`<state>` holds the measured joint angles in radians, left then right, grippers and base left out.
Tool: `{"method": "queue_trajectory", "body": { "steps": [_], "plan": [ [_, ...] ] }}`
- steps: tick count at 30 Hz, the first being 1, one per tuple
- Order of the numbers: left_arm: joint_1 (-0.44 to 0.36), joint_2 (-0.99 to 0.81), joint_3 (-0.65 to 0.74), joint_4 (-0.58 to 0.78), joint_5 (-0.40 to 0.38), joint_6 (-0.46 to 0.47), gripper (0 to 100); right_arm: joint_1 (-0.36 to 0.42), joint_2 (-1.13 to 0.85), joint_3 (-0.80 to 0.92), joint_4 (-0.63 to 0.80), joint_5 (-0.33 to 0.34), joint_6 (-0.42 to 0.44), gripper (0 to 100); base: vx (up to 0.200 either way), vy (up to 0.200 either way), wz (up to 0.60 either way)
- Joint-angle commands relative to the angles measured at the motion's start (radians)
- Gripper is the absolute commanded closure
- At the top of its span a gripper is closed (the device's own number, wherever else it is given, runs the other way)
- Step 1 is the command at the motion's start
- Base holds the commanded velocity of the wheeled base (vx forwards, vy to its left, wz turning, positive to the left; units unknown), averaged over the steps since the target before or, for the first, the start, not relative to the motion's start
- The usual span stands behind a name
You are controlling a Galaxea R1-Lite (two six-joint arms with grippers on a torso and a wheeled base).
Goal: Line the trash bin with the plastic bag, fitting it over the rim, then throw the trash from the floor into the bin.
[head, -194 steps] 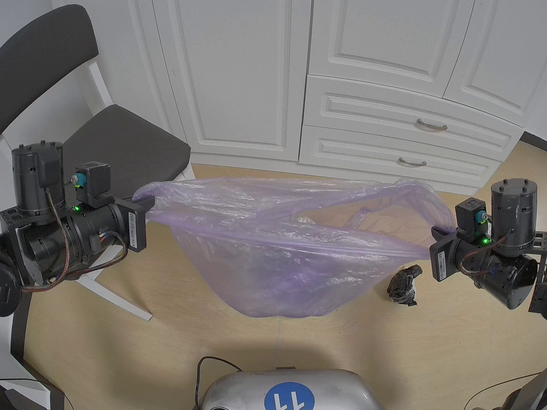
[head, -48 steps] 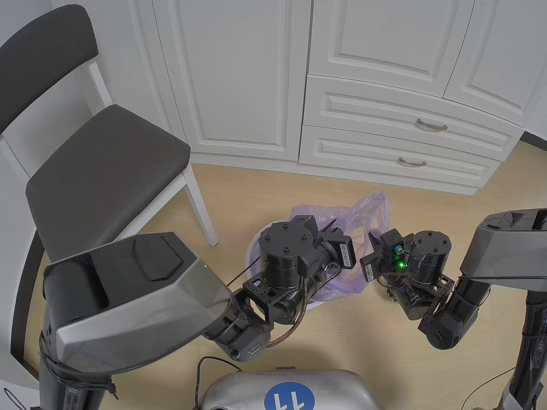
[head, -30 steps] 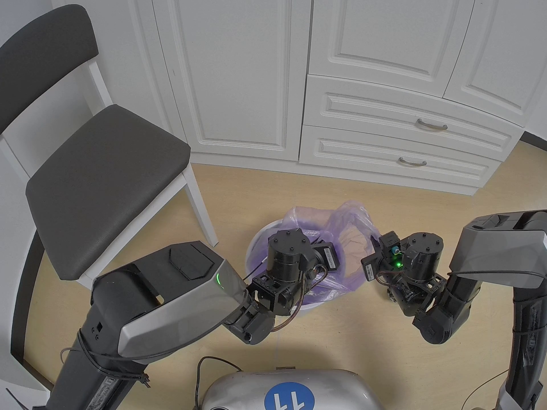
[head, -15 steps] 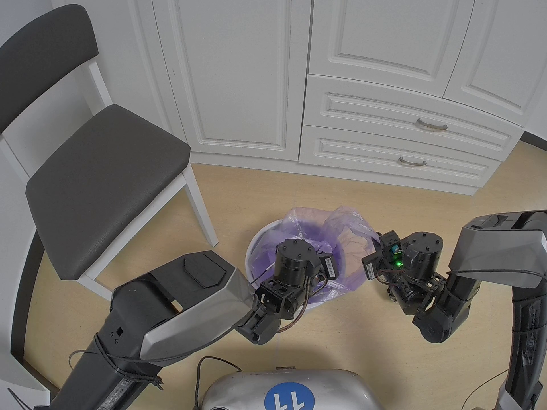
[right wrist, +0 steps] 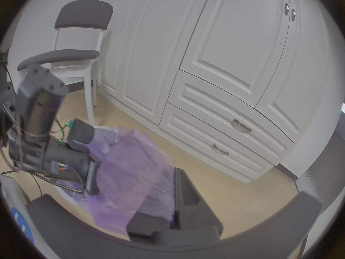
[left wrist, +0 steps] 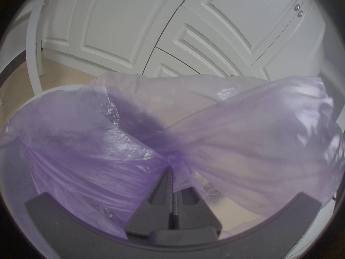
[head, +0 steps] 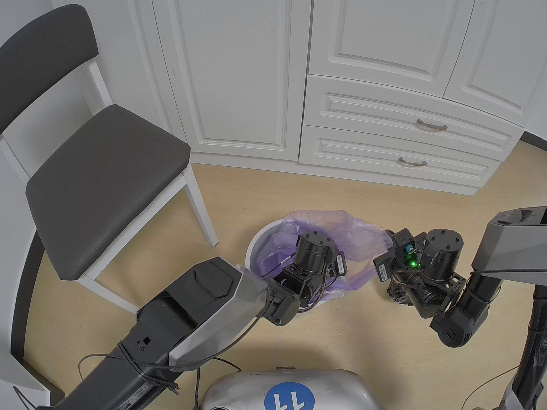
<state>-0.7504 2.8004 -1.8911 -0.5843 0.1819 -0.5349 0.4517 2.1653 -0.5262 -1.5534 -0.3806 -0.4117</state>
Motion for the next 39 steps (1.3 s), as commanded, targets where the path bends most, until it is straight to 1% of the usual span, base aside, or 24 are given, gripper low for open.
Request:
{"method": "queue_trajectory", "body": {
  "steps": [1, 6, 7, 10, 14, 15, 16, 20, 21, 23, 24, 25, 27, 32, 34, 35, 36, 37, 38, 39],
  "plan": [
    [0.013, 0.033, -0.025, 0.003, 0.005, -0.013, 100, 0.013, -0.010, 0.009, -0.017, 0.000, -0.002, 100, 0.000, 0.000, 0.00],
    [0.031, 0.010, 0.003, 0.001, 0.019, -0.040, 100, 0.013, 0.025, -0.009, -0.017, 0.000, -0.001, 100, 0.000, 0.000, 0.00],
    [0.037, -0.024, 0.053, -0.012, 0.030, -0.042, 100, 0.013, 0.044, -0.020, -0.017, 0.000, -0.001, 100, 0.000, 0.000, 0.00],
    [0.046, -0.104, 0.170, -0.057, 0.028, -0.066, 100, 0.012, 0.083, -0.048, -0.017, 0.000, 0.001, 100, 0.000, 0.000, 0.00],
    [0.054, -0.191, 0.311, -0.129, 0.004, -0.140, 100, 0.007, 0.122, -0.084, -0.017, -0.001, 0.005, 100, 0.000, 0.000, 0.00],
    [0.056, -0.199, 0.325, -0.137, 0.001, -0.145, 100, 0.005, 0.125, -0.089, -0.017, -0.001, 0.007, 100, 0.000, 0.000, 0.00],
    [0.063, -0.223, 0.374, -0.161, -0.012, -0.152, 100, 0.004, 0.134, -0.098, -0.017, -0.001, 0.007, 100, 0.000, 0.000, 0.00],
    [0.088, -0.268, 0.471, -0.230, -0.013, -0.154, 100, -0.001, 0.148, -0.120, -0.017, -0.004, 0.011, 100, 0.000, 0.000, 0.00],
    [0.095, -0.297, 0.529, -0.263, -0.013, -0.154, 100, -0.005, 0.151, -0.127, -0.017, -0.006, 0.011, 100, 0.000, 0.000, 0.00],
    [0.100, -0.325, 0.575, -0.290, -0.013, -0.154, 100, -0.010, 0.153, -0.133, -0.017, -0.006, 0.010, 100, 0.000, 0.000, 0.00],
    [0.105, -0.361, 0.630, -0.322, -0.015, -0.154, 100, -0.016, 0.153, -0.137, -0.017, -0.006, 0.010, 100, 0.000, 0.000, 0.00],
    [0.105, -0.361, 0.630, -0.322, -0.015, -0.154, 100, -0.016, 0.153, -0.137, -0.017, -0.006, 0.010, 100, 0.000, 0.000, 0.00],
    [0.105, -0.415, 0.719, -0.364, -0.012, -0.149, 100, -0.030, 0.153, -0.138, -0.017, -0.007, 0.008, 100, 0.000, 0.000, 0.00],
    [0.129, -0.510, 0.849, -0.391, -0.010, -0.103, 100, -0.041, 0.139, -0.107, -0.017, -0.014, -0.001, 100, 0.000, 0.000, 0.00],
    [0.155, -0.549, 0.892, -0.391, -0.010, -0.045, 100, -0.041, 0.123, -0.094, -0.017, -0.014, -0.002, 100, 0.000, 0.000, 0.00],
    [0.161, -0.553, 0.899, -0.388, -0.012, -0.031, 100, -0.041, 0.122, -0.094, -0.017, -0.012, -0.002, 100, 0.000, 0.000, 0.00],
    [0.183, -0.564, 0.914, -0.367, -0.010, 0.023, 100, -0.041, 0.123, -0.092, -0.017, -0.012, -0.002, 100, 0.000, 0.000, 0.00],
    [0.194, -0.565, 0.920, -0.356, -0.002, 0.056, 100, -0.042, 0.126, -0.092, -0.017, -0.014, -0.002, 100, 0.000, 0.000, 0.00],
    [0.194, -0.565, 0.920, -0.356, -0.002, 0.056, 100, -0.042, 0.126, -0.092, -0.017, -0.014, -0.002, 100, 0.000, 0.000, 0.00],
    [0.217, -0.568, 0.940, -0.332, 0.011, 0.121, 100, -0.050, 0.128, -0.092, -0.017, -0.014, -0.002, 100, 0.000, 0.000, 0.00]
  ]
}}
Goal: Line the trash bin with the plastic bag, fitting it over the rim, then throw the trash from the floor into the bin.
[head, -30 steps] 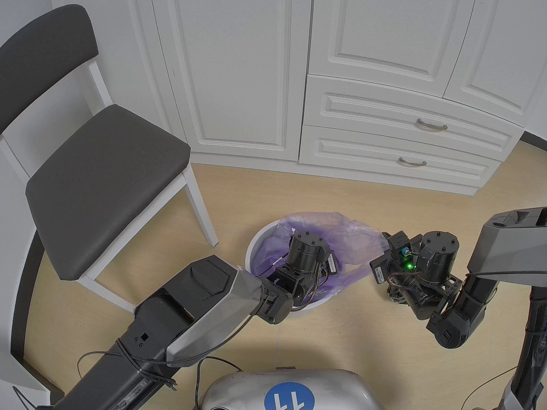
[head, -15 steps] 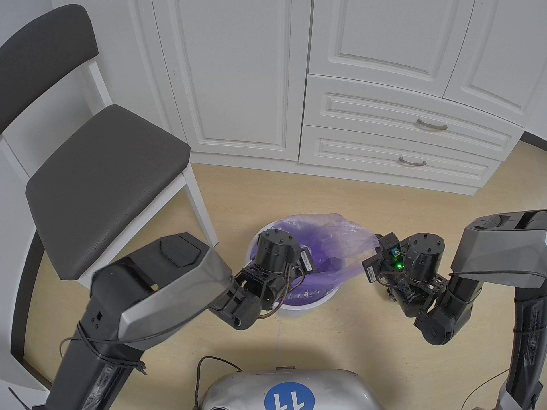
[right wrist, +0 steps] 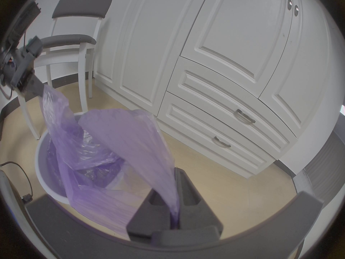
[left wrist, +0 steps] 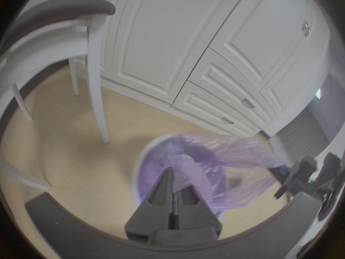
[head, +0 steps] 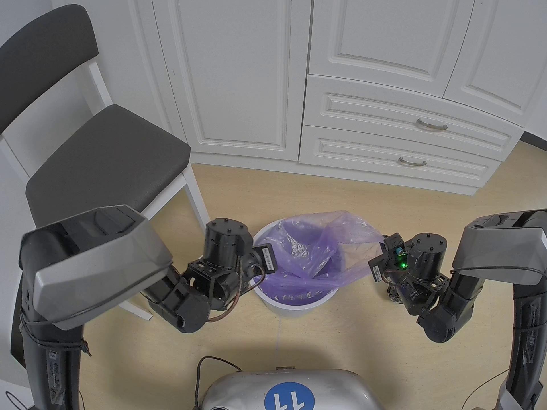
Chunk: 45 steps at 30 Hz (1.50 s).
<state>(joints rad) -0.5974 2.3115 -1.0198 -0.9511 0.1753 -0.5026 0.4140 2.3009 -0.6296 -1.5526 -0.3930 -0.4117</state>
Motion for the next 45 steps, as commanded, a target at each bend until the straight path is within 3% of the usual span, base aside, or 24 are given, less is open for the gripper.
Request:
{"method": "queue_trajectory", "body": {
  "steps": [1, 7, 9, 14, 17, 20, 28, 36, 45],
  "plan": [
    [0.076, -0.081, 0.081, 0.038, 0.029, 0.105, 100, -0.015, -0.008, 0.013, -0.018, -0.001, -0.002, 100, 0.000, 0.000, 0.00],
    [0.125, -0.083, 0.106, 0.040, 0.046, 0.150, 100, -0.046, -0.008, 0.014, -0.018, -0.001, -0.009, 100, 0.000, 0.000, 0.00],
    [0.169, -0.081, 0.109, 0.028, 0.044, 0.220, 100, -0.066, -0.004, 0.014, -0.018, 0.000, -0.024, 100, 0.000, 0.000, 0.00],
    [0.197, -0.061, 0.083, 0.040, 0.035, 0.277, 100, -0.073, -0.003, 0.014, -0.018, 0.000, -0.025, 100, 0.000, 0.000, 0.00],
    [0.229, -0.050, 0.083, 0.041, 0.030, 0.407, 100, -0.075, -0.003, 0.016, -0.018, 0.000, -0.025, 100, 0.000, 0.000, 0.00],
    [0.240, -0.050, 0.081, 0.043, 0.004, 0.460, 100, -0.077, -0.001, 0.019, -0.018, 0.000, -0.027, 100, 0.000, 0.000, 0.00],
    [0.269, -0.035, 0.063, 0.089, -0.028, 0.510, 100, -0.112, 0.005, 0.041, -0.018, 0.003, -0.067, 100, 0.000, 0.000, 0.00],
    [0.281, 0.012, 0.053, 0.078, -0.030, 0.504, 100, -0.139, 0.025, 0.048, -0.018, 0.014, -0.070, 100, 0.000, 0.000, 0.00],
    [0.243, 0.011, -0.022, 0.097, -0.059, 0.392, 100, -0.156, 0.043, 0.037, -0.018, 0.032, -0.070, 100, 0.000, 0.000, 0.00]
  ]
}}
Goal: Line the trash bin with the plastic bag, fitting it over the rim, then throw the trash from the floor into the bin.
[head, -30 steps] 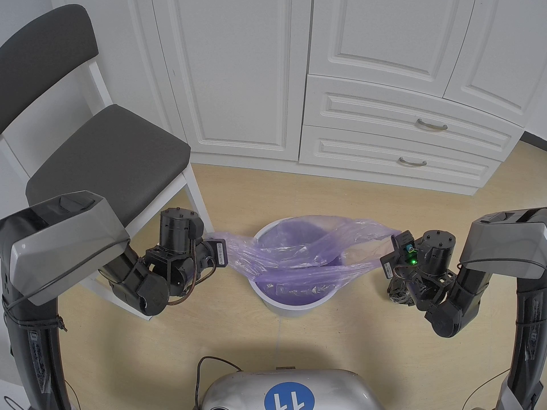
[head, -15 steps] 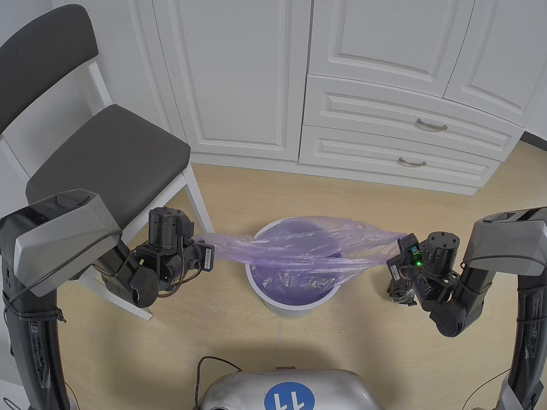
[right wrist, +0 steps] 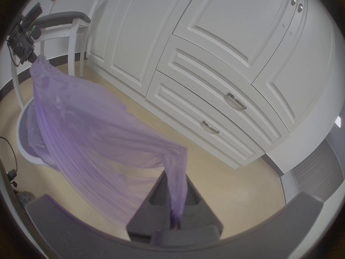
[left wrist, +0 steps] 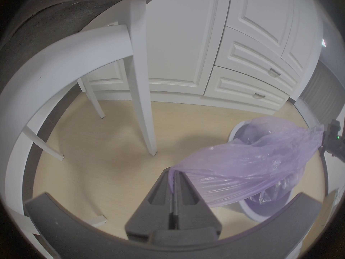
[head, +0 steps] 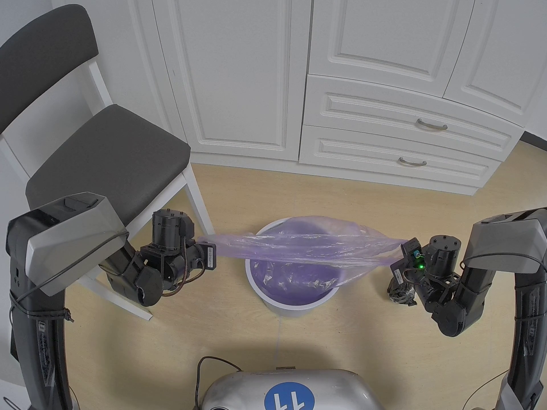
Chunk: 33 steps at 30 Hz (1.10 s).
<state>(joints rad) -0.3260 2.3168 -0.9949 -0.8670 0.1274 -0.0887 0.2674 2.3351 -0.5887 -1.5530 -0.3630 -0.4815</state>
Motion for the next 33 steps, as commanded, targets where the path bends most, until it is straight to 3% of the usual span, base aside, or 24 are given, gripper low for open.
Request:
{"method": "queue_trajectory", "body": {
  "steps": [1, 8, 16, 20, 27, 33],
  "plan": [
    [-0.033, 0.006, -0.054, 0.017, -0.011, -0.023, 100, -0.014, 0.009, -0.002, -0.018, 0.002, 0.000, 100, 0.000, 0.000, 0.00],
    [-0.044, -0.042, -0.011, 0.068, -0.012, -0.020, 100, -0.022, 0.001, 0.038, -0.018, 0.007, -0.011, 100, 0.000, 0.000, 0.00],
    [-0.045, -0.080, 0.036, 0.135, -0.058, -0.013, 100, -0.004, -0.002, 0.153, -0.018, 0.088, -0.089, 100, 0.000, 0.000, 0.00],
    [-0.045, -0.120, 0.071, 0.230, -0.061, 0.030, 100, 0.001, -0.008, 0.202, -0.018, 0.093, -0.115, 100, 0.000, 0.000, 0.00],
    [-0.045, -0.140, 0.153, 0.244, -0.104, 0.139, 100, 0.022, -0.002, 0.271, -0.018, 0.133, -0.158, 100, 0.000, 0.000, 0.00],
    [-0.045, -0.146, 0.182, 0.246, -0.106, 0.176, 100, 0.041, 0.003, 0.296, -0.018, 0.133, -0.163, 100, 0.000, 0.000, 0.00]
  ]
}}
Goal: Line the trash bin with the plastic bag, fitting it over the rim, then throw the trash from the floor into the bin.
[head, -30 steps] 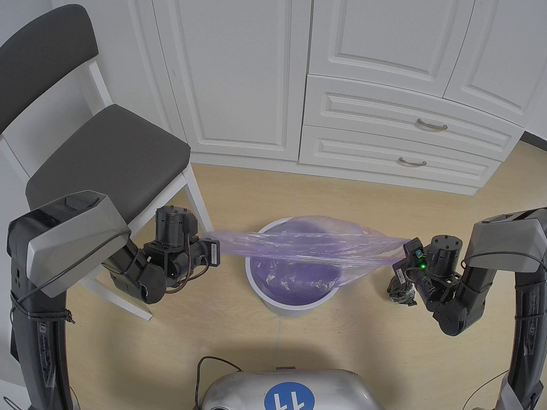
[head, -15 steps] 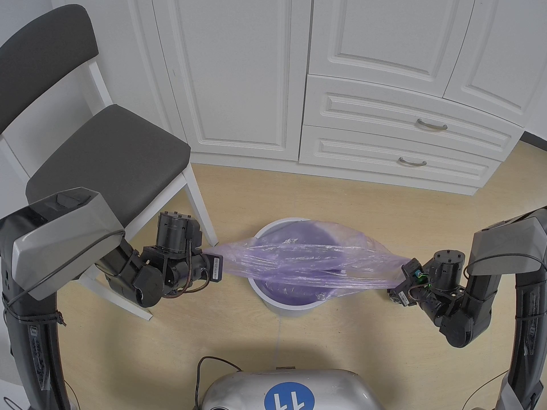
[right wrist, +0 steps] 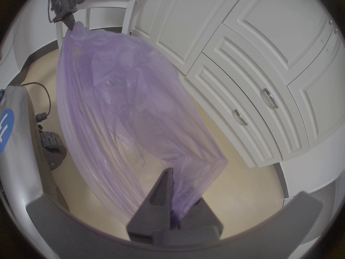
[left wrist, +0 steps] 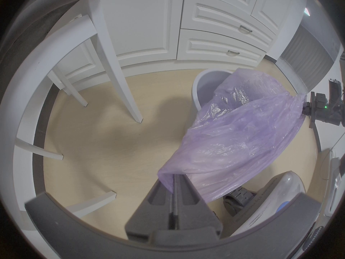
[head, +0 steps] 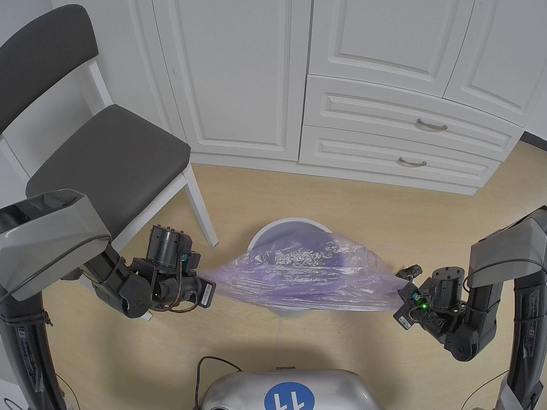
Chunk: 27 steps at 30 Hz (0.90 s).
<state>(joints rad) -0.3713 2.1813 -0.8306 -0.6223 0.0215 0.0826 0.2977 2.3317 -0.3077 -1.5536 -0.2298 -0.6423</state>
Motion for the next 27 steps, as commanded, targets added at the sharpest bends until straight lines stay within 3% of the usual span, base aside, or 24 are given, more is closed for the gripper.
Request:
{"method": "queue_trajectory", "body": {
  "steps": [1, 9, 16, 27],
  "plan": [
    [0.000, -0.011, 0.018, 0.001, 0.000, 0.005, 100, 0.011, 0.006, 0.015, -0.017, 0.000, -0.002, 100, 0.000, 0.000, 0.00],
    [-0.031, 0.078, -0.004, -0.027, 0.002, 0.003, 100, 0.026, 0.103, -0.033, -0.017, -0.013, -0.014, 100, 0.000, 0.000, 0.00],
    [-0.037, 0.219, -0.035, -0.155, 0.014, -0.001, 100, 0.023, 0.153, -0.094, -0.017, -0.013, -0.007, 100, 0.000, 0.000, 0.00],
    [-0.018, 0.245, -0.059, -0.183, 0.017, -0.001, 100, 0.009, 0.173, -0.145, -0.017, -0.014, -0.002, 100, 0.000, 0.000, 0.00]
  ]
}}
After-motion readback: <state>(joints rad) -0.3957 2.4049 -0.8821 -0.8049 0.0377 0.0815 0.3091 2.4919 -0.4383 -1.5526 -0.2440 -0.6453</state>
